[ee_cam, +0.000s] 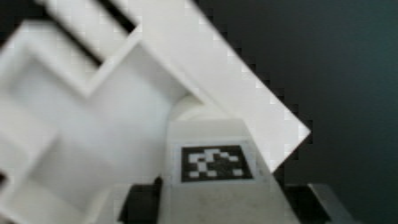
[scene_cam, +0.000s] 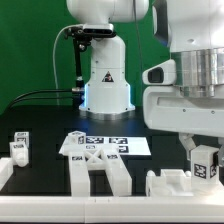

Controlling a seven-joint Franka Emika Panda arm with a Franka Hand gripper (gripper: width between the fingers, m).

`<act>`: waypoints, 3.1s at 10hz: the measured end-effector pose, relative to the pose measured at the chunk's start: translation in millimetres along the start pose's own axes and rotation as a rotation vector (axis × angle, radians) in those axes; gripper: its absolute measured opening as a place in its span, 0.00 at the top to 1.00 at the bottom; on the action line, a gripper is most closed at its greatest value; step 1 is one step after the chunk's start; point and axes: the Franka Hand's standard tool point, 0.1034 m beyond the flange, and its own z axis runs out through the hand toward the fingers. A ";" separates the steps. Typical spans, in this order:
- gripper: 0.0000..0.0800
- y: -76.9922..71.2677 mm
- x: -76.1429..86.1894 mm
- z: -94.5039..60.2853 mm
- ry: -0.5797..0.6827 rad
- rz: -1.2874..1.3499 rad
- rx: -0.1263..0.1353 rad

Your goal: Assemble chair

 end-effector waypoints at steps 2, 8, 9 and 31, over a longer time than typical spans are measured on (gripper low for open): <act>0.64 -0.5 -0.2 0.7 -0.038 0.286 0.031; 0.52 -3.0 1.9 -3.3 -0.025 -0.358 -0.010; 0.30 -4.4 -2.7 -2.7 -0.023 -0.437 -0.017; 0.64 1.3 10.9 2.1 -0.009 0.308 -0.002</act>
Offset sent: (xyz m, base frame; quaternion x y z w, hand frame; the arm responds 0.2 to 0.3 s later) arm 0.0000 0.0000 0.0000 0.0000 0.0000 0.0000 1.0000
